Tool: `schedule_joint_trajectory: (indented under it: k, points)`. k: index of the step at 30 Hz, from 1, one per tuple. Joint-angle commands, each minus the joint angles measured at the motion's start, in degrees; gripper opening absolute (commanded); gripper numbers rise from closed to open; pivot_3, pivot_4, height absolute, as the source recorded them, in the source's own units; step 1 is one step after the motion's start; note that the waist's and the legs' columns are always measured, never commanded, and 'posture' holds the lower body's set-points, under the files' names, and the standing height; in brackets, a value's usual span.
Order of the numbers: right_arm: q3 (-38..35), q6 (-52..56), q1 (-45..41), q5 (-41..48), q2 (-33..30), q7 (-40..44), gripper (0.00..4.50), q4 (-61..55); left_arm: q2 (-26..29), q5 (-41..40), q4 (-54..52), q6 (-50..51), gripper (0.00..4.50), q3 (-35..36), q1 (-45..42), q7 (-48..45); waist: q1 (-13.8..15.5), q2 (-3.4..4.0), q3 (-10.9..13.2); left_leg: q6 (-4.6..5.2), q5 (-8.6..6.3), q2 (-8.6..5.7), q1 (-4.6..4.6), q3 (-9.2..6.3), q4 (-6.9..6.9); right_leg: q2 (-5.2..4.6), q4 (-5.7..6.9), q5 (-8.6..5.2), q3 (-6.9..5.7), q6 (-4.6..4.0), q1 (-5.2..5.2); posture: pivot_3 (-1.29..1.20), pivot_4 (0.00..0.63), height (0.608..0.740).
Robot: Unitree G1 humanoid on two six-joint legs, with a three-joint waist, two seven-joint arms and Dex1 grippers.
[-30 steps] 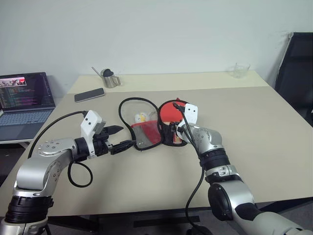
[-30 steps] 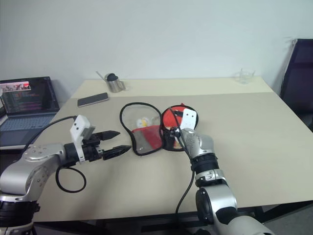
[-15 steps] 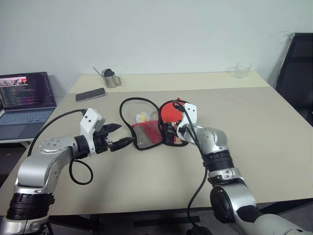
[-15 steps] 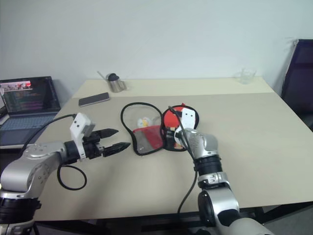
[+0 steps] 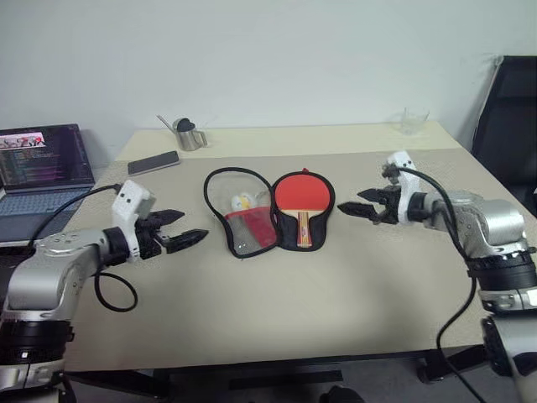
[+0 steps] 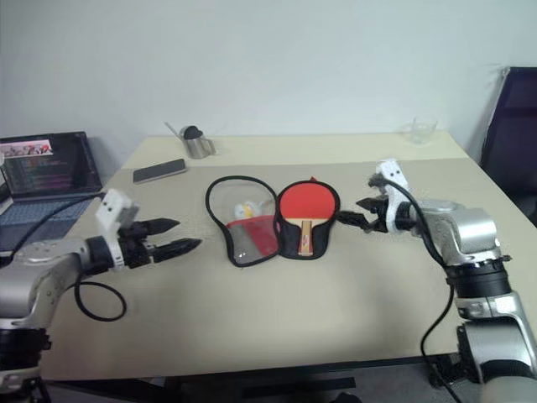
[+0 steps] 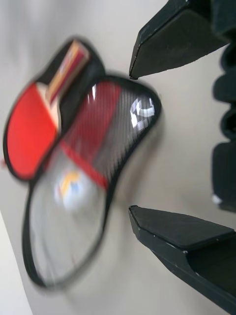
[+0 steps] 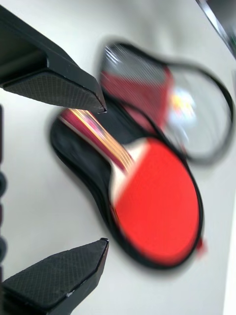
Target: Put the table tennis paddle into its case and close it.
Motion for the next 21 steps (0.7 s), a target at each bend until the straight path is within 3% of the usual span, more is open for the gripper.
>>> schedule_joint_trajectory:
  k: [1, 7, 10, 15, 21]
  points:
    - [0.2, -5.4, 1.4, 1.4, -2.8, 10.4, 4.47, -6.0, 0.4, 0.9, 6.8, 0.5, 4.5, 0.7, -3.7, 0.7, 0.1, -0.05, 0.0, -0.01, 0.0, 0.0, 0.0, 0.0, 0.01, -0.01, 0.0, 0.0, 0.0, 0.0, 0.0, 0.0, 0.15, 0.74]
    - [-1.8, -6.6, 3.0, 1.8, -4.3, 13.8, 4.47, -8.7, -2.2, 7.6, 20.8, -4.0, 4.5, -4.1, -10.6, 3.6, 1.1, -0.11, 0.1, -0.16, 0.07, -0.07, 0.0, -0.06, 0.11, -0.11, -0.01, 0.03, -0.06, 0.05, 0.05, 0.0, 0.15, 0.74]
    - [-3.5, -5.2, 3.2, 4.5, -4.1, 15.3, 4.5, -11.0, -3.6, 12.4, 25.8, -7.8, 3.92, -7.7, -13.8, 4.7, 1.5, -0.13, 0.1, -0.23, 0.11, -0.11, -0.05, -0.09, 0.11, -0.16, -0.05, 0.04, -0.08, 0.06, 0.03, 0.0, 0.15, 0.74]
    - [-2.6, -6.3, 2.8, 3.3, -3.0, 14.2, 4.5, -11.7, -8.2, 16.7, 30.2, -11.3, 2.26, -11.4, -18.0, 6.1, 1.7, -0.25, 0.0, -0.26, 0.11, -0.15, -0.17, -0.16, 0.13, -0.23, -0.15, 0.06, -0.17, 0.08, 0.03, 0.0, 0.15, 0.74]
    - [-2.4, -6.7, 3.2, 2.6, -2.3, 13.3, 4.5, -12.2, -13.1, 18.4, 28.2, -8.4, 0.11, -12.9, -20.3, 8.6, 1.6, -0.25, 0.1, -0.26, 0.11, -0.17, -0.18, -0.13, 0.13, -0.26, -0.13, 0.07, -0.15, 0.09, 0.02, 0.0, 0.15, 0.74]
